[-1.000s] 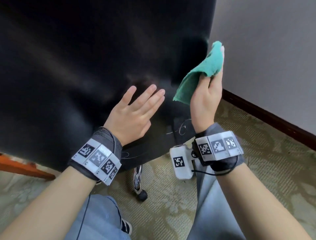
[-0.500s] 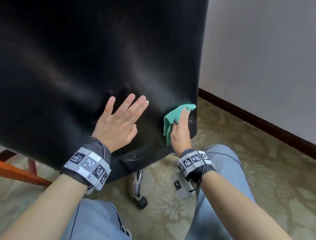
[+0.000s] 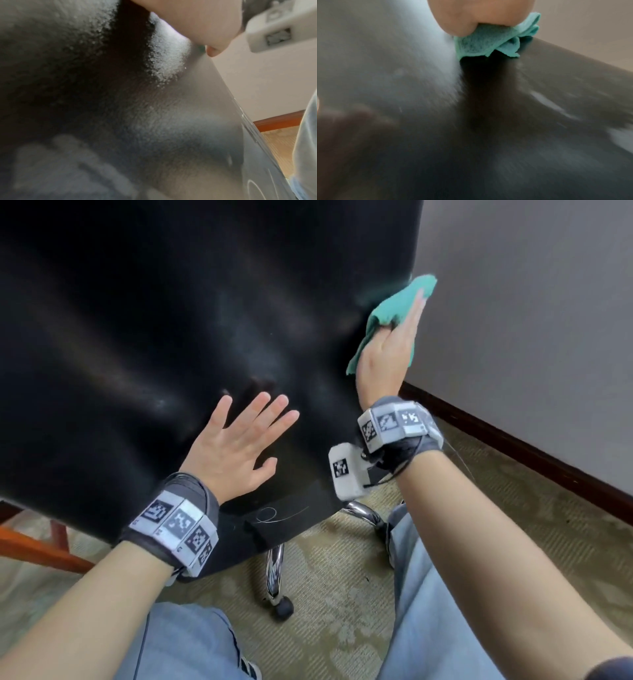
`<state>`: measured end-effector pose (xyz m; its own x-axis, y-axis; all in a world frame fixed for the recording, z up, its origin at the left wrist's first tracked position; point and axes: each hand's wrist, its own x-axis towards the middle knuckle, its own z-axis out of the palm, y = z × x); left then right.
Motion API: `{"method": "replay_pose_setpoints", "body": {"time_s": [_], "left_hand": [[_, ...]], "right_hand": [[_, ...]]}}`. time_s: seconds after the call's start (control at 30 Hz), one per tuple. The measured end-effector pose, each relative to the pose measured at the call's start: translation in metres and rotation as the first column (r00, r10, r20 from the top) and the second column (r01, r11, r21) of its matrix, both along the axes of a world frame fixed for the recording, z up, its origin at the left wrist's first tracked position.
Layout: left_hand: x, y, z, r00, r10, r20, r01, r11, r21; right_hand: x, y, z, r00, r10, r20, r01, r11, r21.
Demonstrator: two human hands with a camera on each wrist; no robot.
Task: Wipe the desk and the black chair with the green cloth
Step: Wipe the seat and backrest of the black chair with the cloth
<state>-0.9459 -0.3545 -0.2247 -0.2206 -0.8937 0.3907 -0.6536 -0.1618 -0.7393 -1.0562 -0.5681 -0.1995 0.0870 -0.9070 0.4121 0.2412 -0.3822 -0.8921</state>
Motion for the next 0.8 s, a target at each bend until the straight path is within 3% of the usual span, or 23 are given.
{"method": "replay_pose_setpoints", "body": {"time_s": [0.17,0.27,0.37,0.53,0.8], "left_hand": [[0.000,-0.001,-0.001,1.000,0.001,0.017,-0.001,1.000,-0.002],[0.001,0.001,-0.002,0.999,0.016,0.030,-0.016,1.000,0.006],[0.002,0.002,0.001,1.000,-0.002,0.023,0.001,1.000,0.024],[0.002,0.002,0.001,0.999,0.000,0.034,0.000,1.000,0.024],[0.004,0.002,0.000,0.999,-0.029,0.036,0.029,0.999,0.015]], "right_hand": [[-0.010,0.037,-0.075,0.974,0.115,-0.195,-0.108,0.993,0.047],[-0.013,0.052,-0.087,0.944,0.178,-0.279,-0.170,0.984,0.052],[-0.011,0.054,-0.067,0.942,0.223,-0.251,-0.203,0.974,0.103],[-0.011,0.050,-0.034,0.951,0.252,-0.181,-0.248,0.968,0.045],[-0.003,0.015,0.016,0.991,0.131,0.033,-0.130,0.991,-0.029]]}}
